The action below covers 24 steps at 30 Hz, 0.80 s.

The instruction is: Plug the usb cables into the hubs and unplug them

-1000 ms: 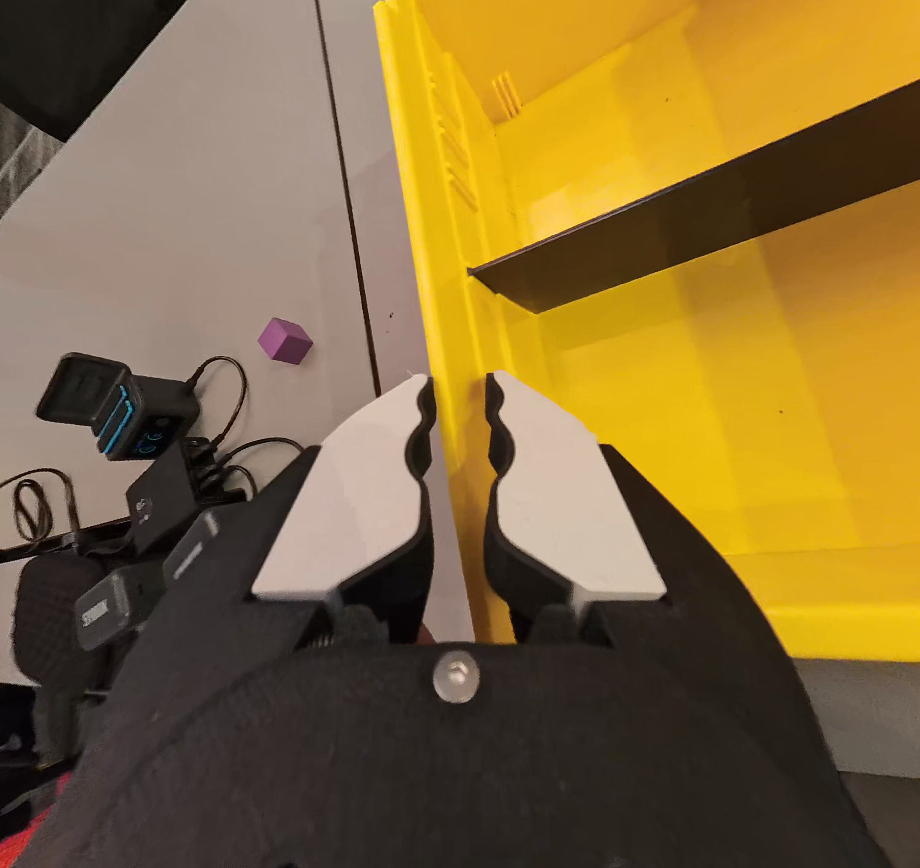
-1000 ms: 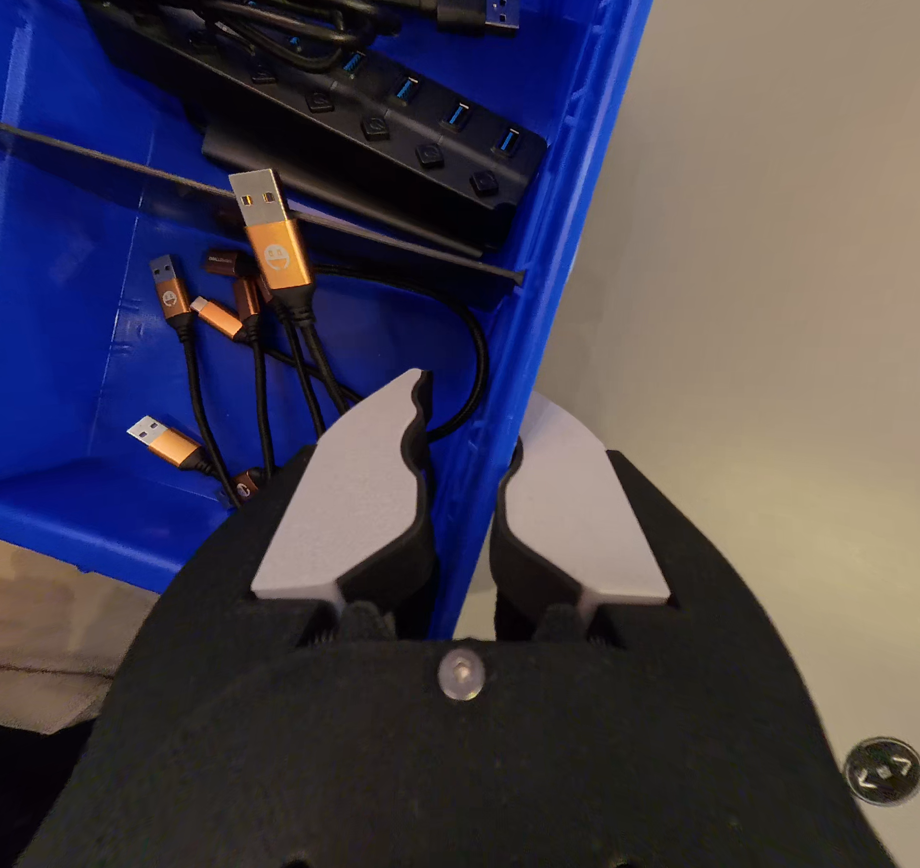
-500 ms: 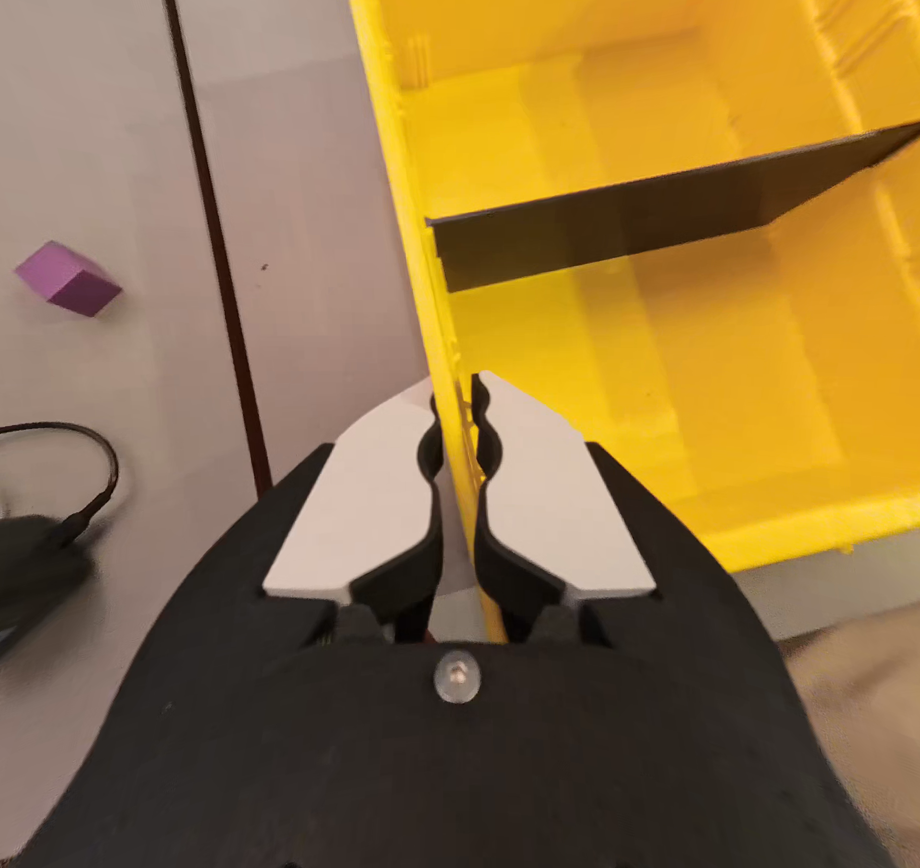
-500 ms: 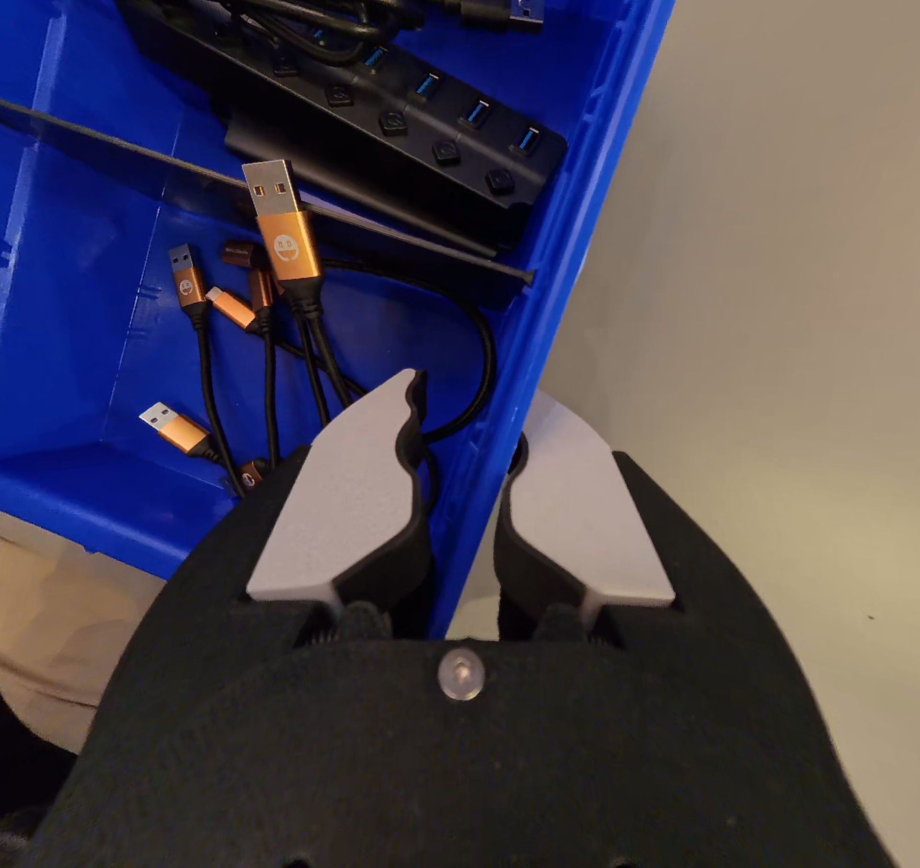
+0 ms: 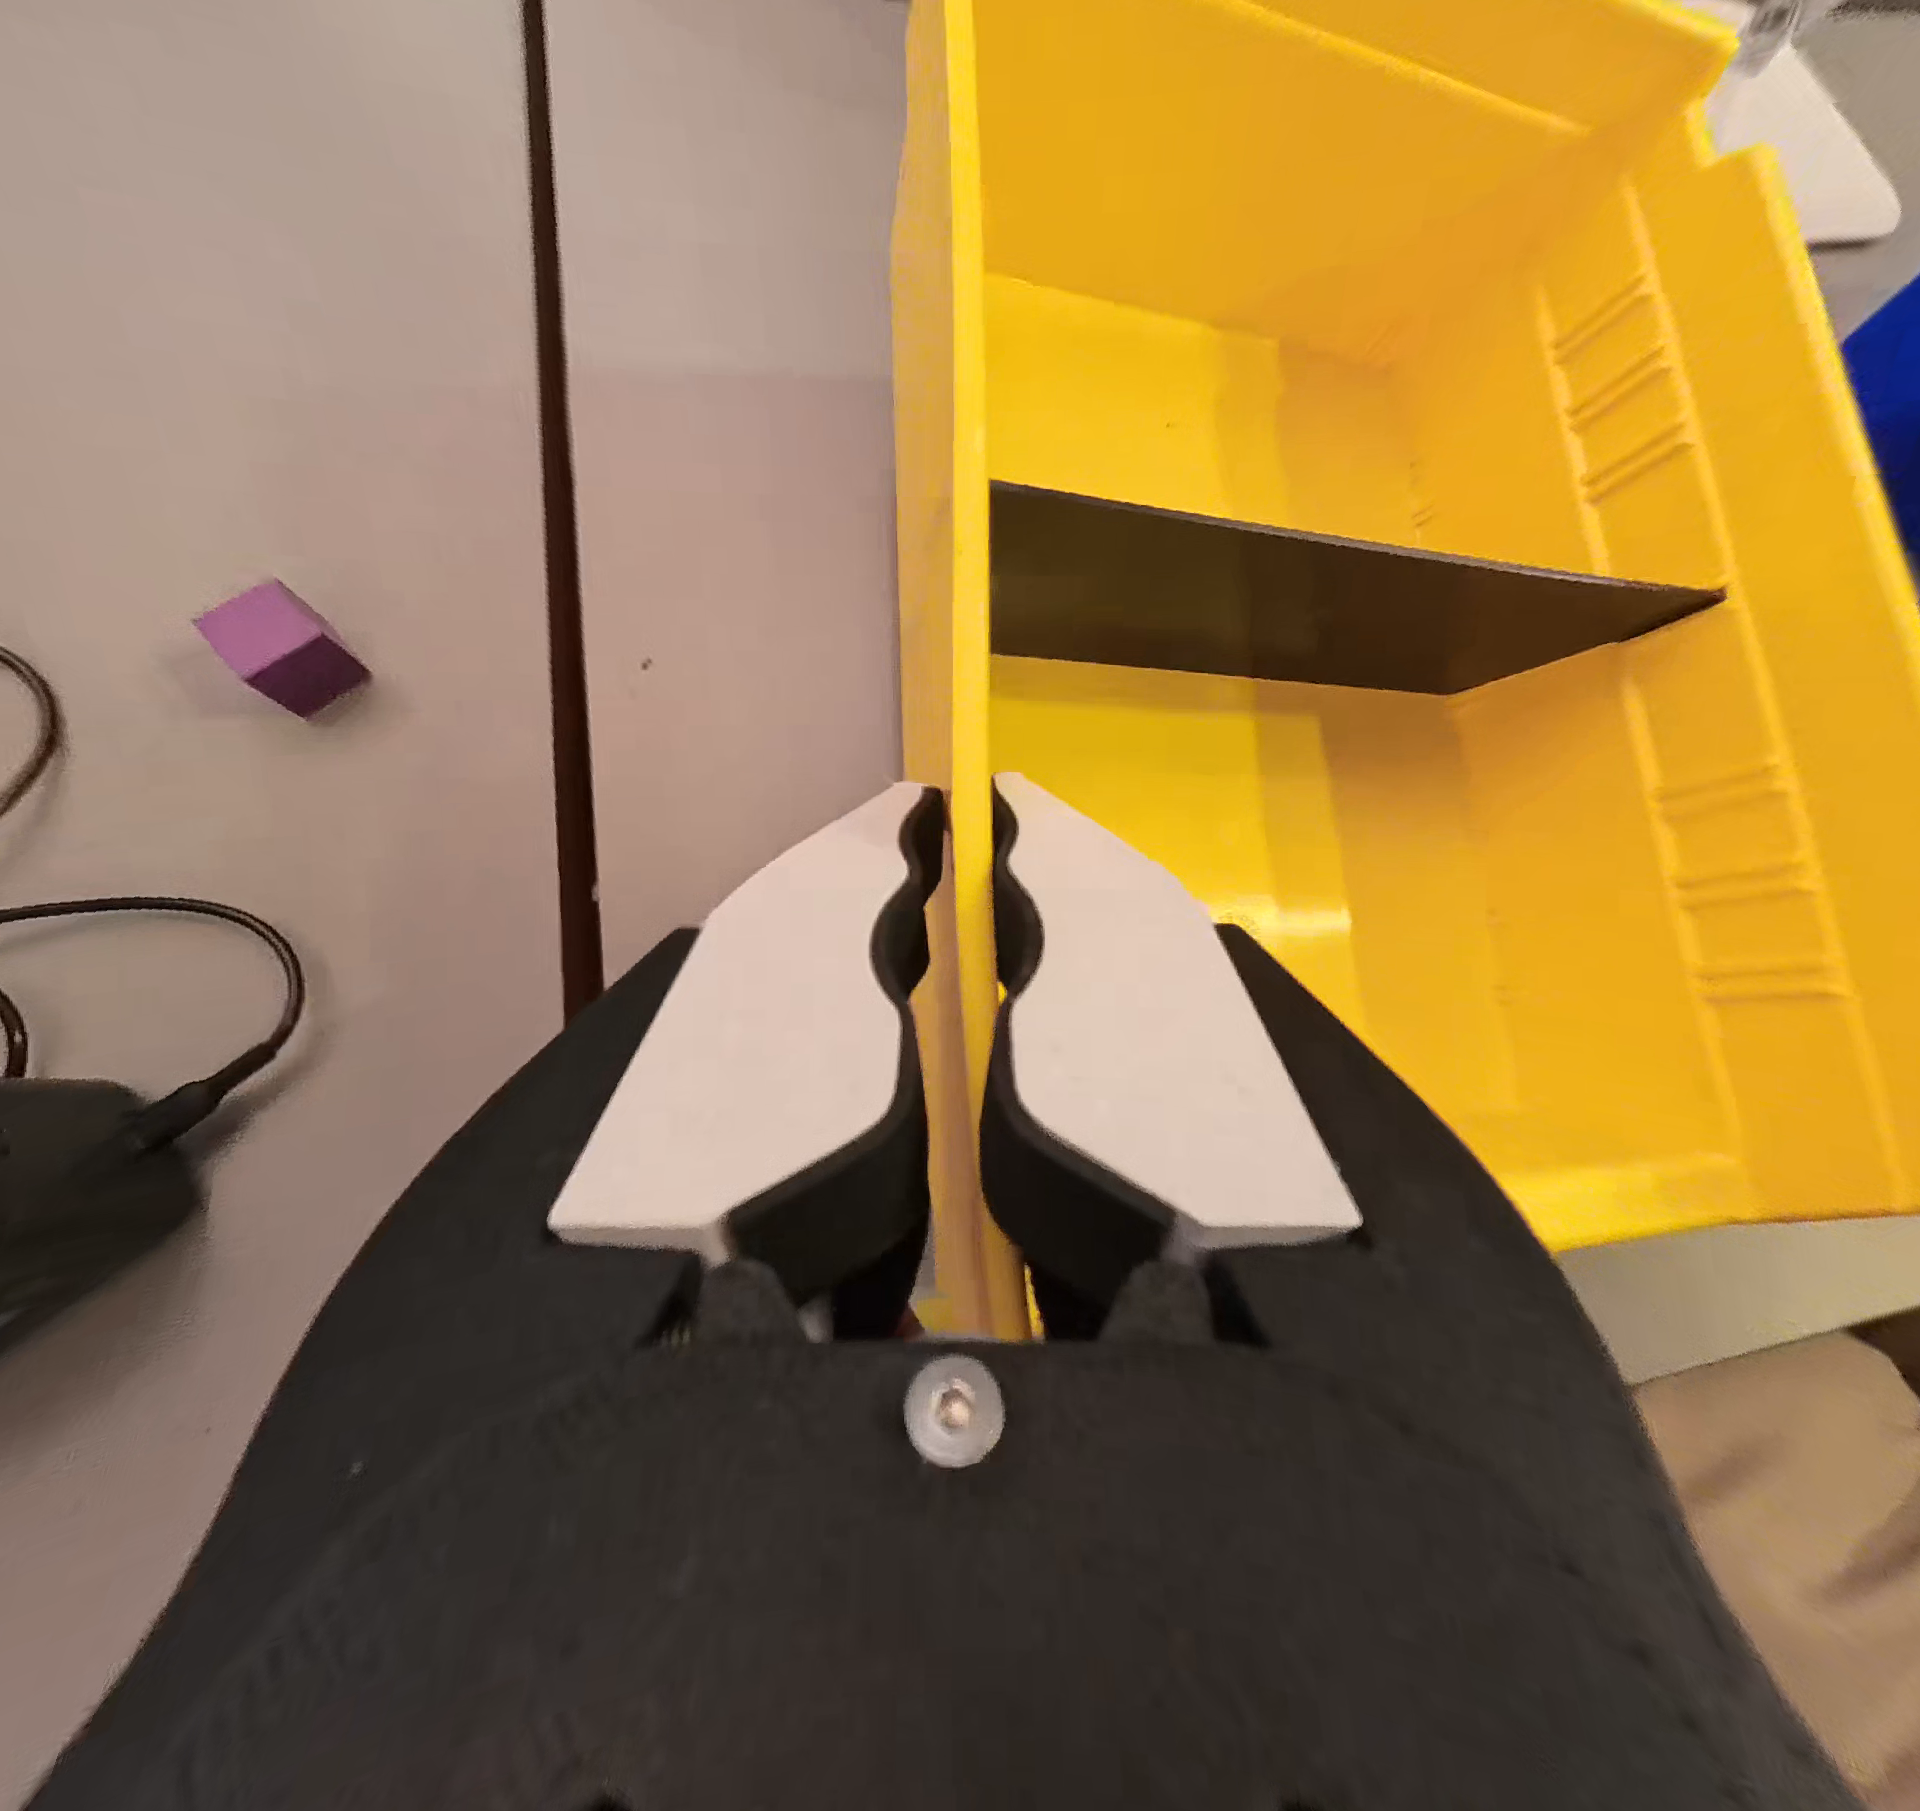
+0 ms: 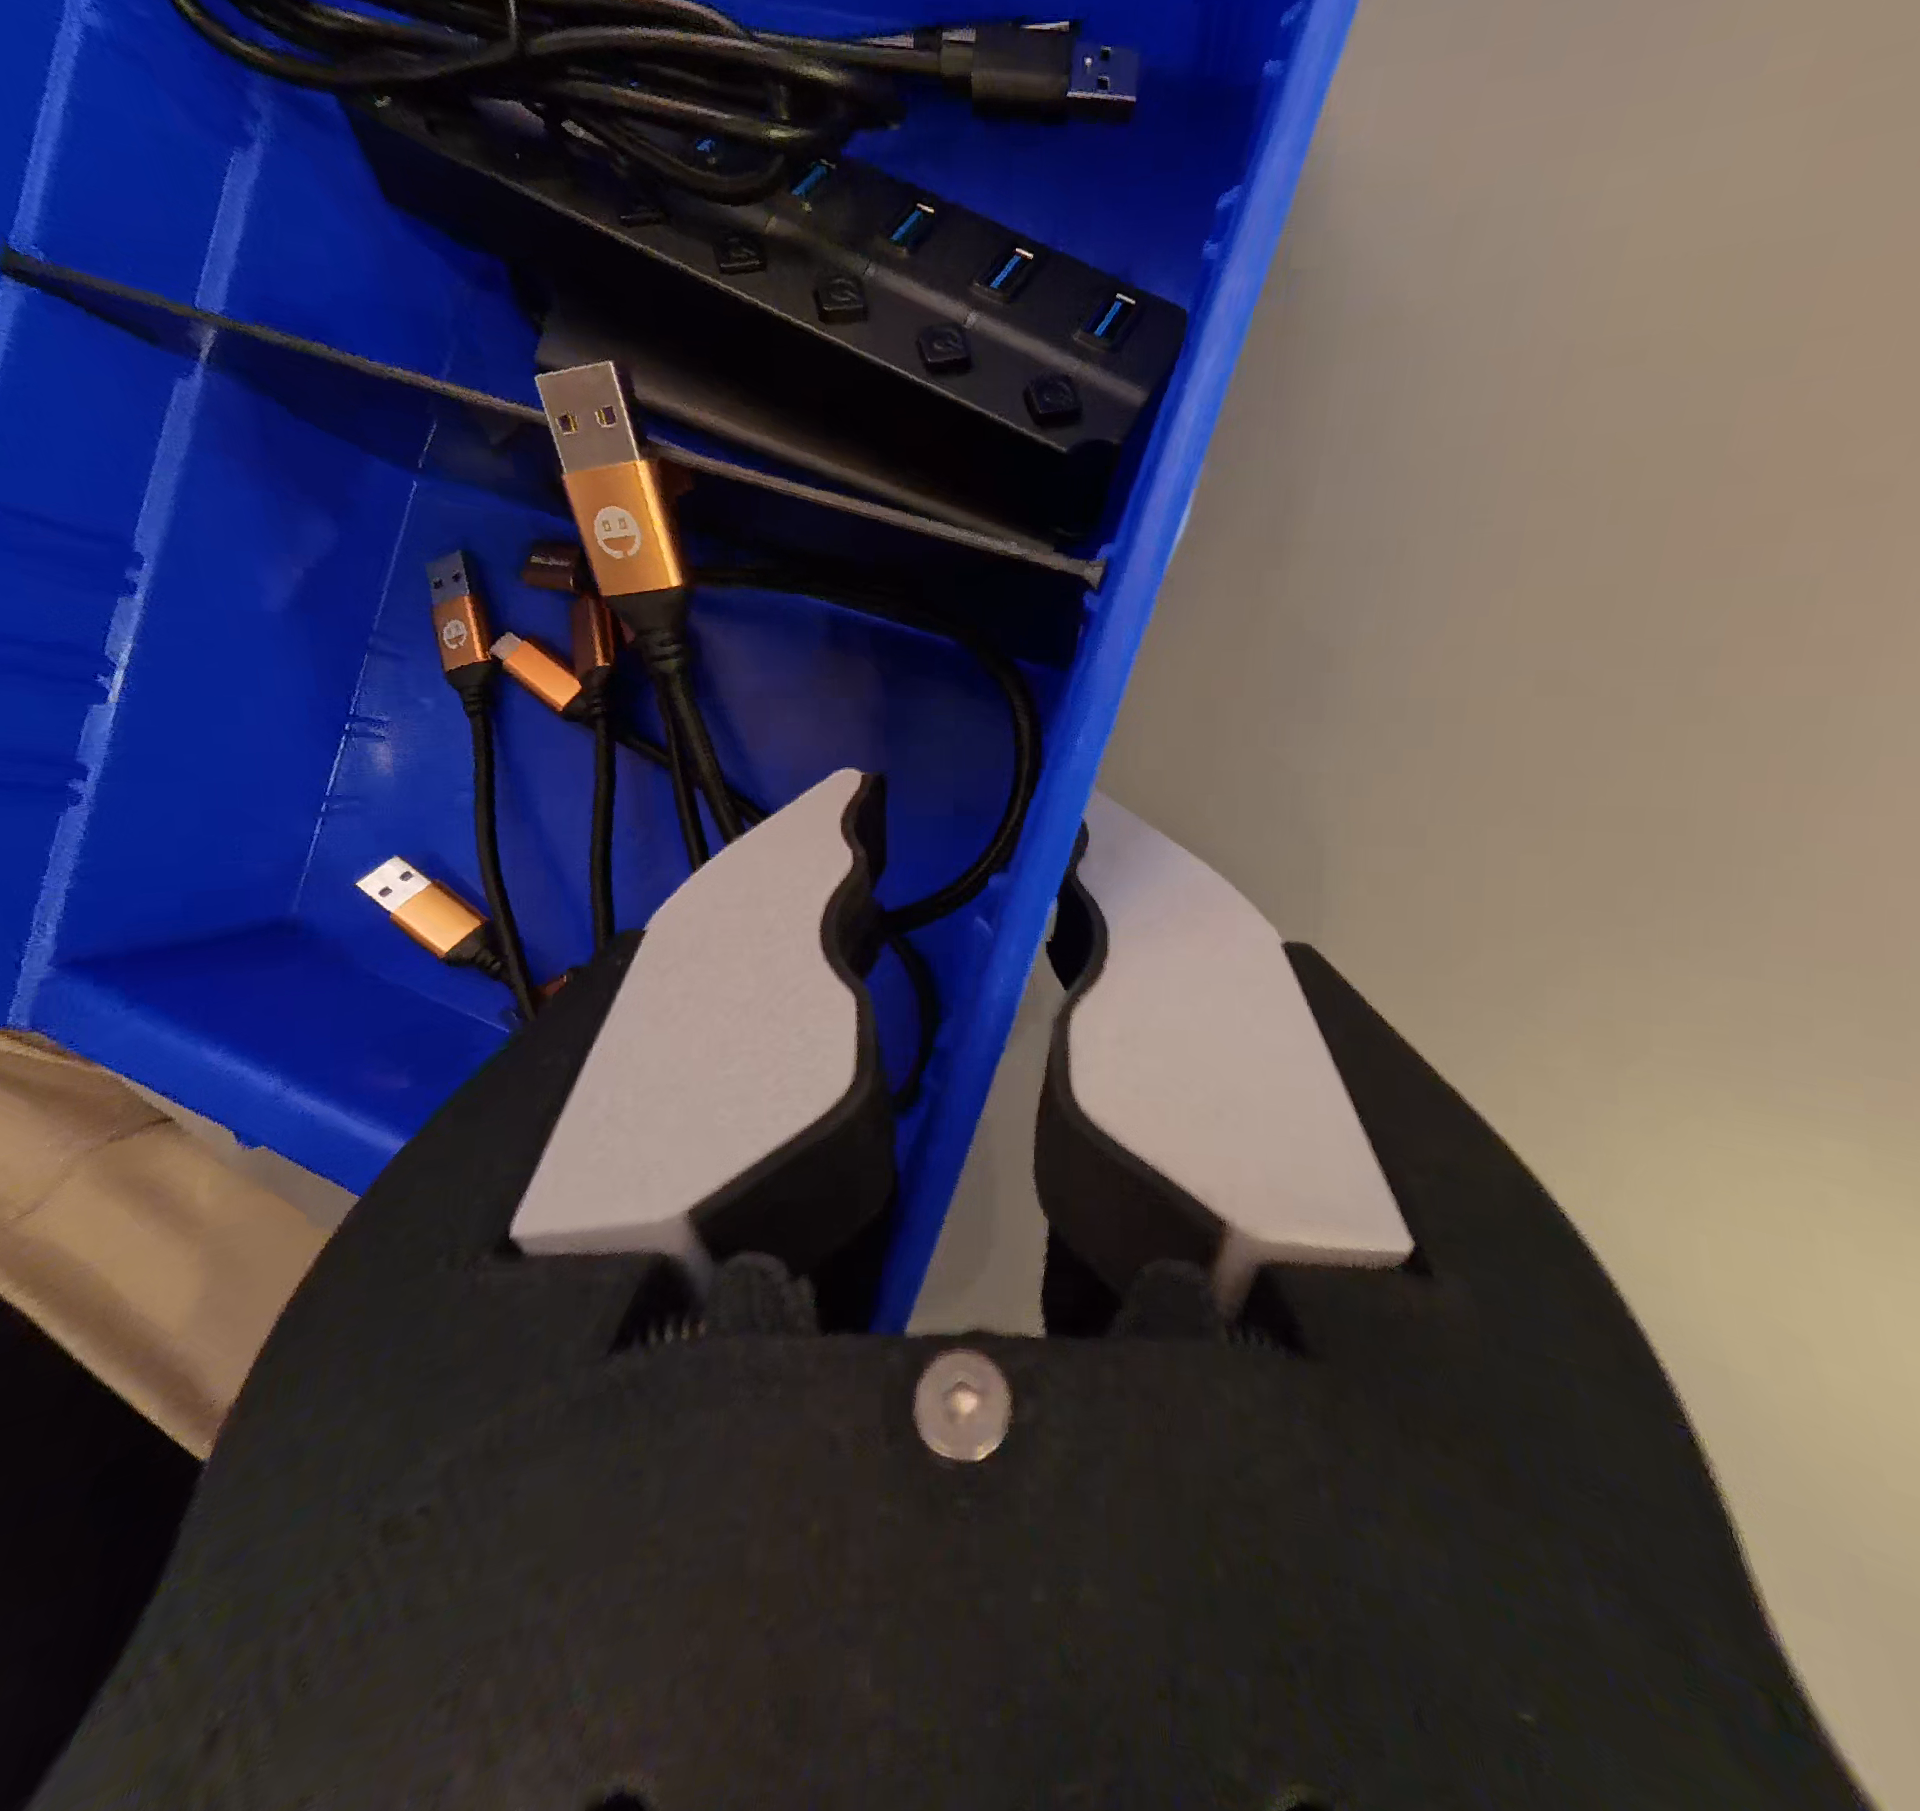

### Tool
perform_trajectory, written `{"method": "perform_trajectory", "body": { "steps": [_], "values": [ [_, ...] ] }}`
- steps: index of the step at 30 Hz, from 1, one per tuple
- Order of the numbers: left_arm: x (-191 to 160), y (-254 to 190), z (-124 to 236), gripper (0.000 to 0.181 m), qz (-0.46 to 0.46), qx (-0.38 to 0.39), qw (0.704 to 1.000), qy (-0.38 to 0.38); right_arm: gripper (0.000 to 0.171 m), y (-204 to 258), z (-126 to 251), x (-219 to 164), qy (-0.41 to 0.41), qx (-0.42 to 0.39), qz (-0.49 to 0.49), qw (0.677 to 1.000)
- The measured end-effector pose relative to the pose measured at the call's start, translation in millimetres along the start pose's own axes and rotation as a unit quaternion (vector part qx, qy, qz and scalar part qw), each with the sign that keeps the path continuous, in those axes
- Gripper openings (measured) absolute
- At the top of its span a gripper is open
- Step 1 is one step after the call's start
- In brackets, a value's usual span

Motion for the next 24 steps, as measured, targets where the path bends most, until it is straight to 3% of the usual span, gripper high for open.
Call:
{"method": "perform_trajectory", "body": {
  "steps": [1,12,24],
  "values": [
    [3,1,3,0.007,0.003,-0.001,1.0,-0.008,0.03,7,-5,6,-0.002,0.005,0.002,1.0],
    [45,21,58,0.007,0.113,-0.038,0.978,-0.171,0.047,109,-55,69,-0.076,0.083,0.007,0.994],
    [60,33,82,0.007,0.146,-0.057,0.959,-0.235,0.099,224,-109,129,-0.149,0.163,0.003,0.975]
  ]
}}
Point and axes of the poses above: each gripper's, where its closed fingertips meet, z back along the fingers, x out of its top, y = z × x across the jaws, the point moved 2 cm from there along z, back along the fingers, and after that the axes turned 13 degrees about z, right-handed, at the moved point
